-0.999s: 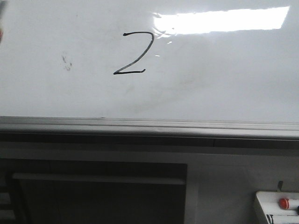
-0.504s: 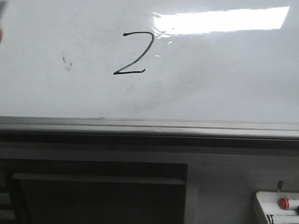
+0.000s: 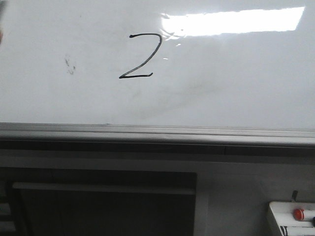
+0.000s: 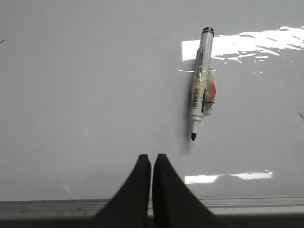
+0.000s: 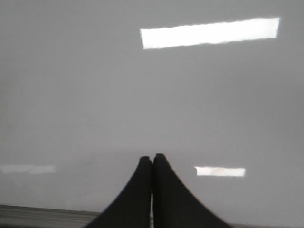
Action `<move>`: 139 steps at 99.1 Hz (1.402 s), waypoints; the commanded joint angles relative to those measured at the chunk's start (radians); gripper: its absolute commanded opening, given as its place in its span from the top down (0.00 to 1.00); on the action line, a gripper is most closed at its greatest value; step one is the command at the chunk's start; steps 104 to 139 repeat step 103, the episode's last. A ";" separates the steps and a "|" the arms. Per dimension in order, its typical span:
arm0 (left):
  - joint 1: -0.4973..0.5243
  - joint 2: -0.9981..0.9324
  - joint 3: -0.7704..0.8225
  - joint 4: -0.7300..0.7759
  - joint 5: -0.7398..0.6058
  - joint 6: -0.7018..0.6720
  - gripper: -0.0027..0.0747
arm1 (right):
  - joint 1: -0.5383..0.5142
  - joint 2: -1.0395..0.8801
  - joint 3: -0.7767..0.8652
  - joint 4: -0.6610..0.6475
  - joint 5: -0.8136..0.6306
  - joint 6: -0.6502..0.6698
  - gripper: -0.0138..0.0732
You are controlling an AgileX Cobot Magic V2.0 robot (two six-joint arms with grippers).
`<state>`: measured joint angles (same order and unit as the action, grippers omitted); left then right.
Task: Write number 2 on whiteboard
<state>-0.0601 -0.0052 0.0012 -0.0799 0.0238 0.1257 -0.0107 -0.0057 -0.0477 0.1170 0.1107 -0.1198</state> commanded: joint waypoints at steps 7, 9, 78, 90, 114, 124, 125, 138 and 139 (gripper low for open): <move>0.003 -0.024 0.032 0.000 -0.077 -0.003 0.99 | -0.008 -0.021 0.092 -0.006 -0.284 -0.009 0.92; 0.003 -0.024 0.032 0.000 -0.077 -0.003 0.99 | -0.008 -0.021 0.088 -0.004 -0.248 -0.009 0.92; 0.003 -0.024 0.032 0.000 -0.077 -0.003 0.99 | -0.008 -0.021 0.086 -0.305 -0.230 0.334 0.92; 0.003 -0.024 0.032 0.000 -0.077 -0.003 0.99 | -0.008 -0.021 0.086 -0.305 -0.230 0.334 0.92; 0.003 -0.024 0.032 0.000 -0.077 -0.003 0.99 | -0.008 -0.021 0.086 -0.305 -0.230 0.334 0.92; 0.003 -0.024 0.032 0.000 -0.077 -0.003 0.99 | -0.008 -0.021 0.086 -0.305 -0.230 0.334 0.92; 0.003 -0.024 0.032 0.000 -0.077 -0.003 0.99 | -0.008 -0.021 0.086 -0.305 -0.230 0.334 0.92; 0.003 -0.024 0.032 0.000 -0.077 -0.003 0.99 | -0.008 -0.021 0.086 -0.305 -0.230 0.334 0.92; 0.003 -0.024 0.032 0.000 -0.077 -0.003 0.99 | -0.008 -0.021 0.086 -0.305 -0.230 0.334 0.92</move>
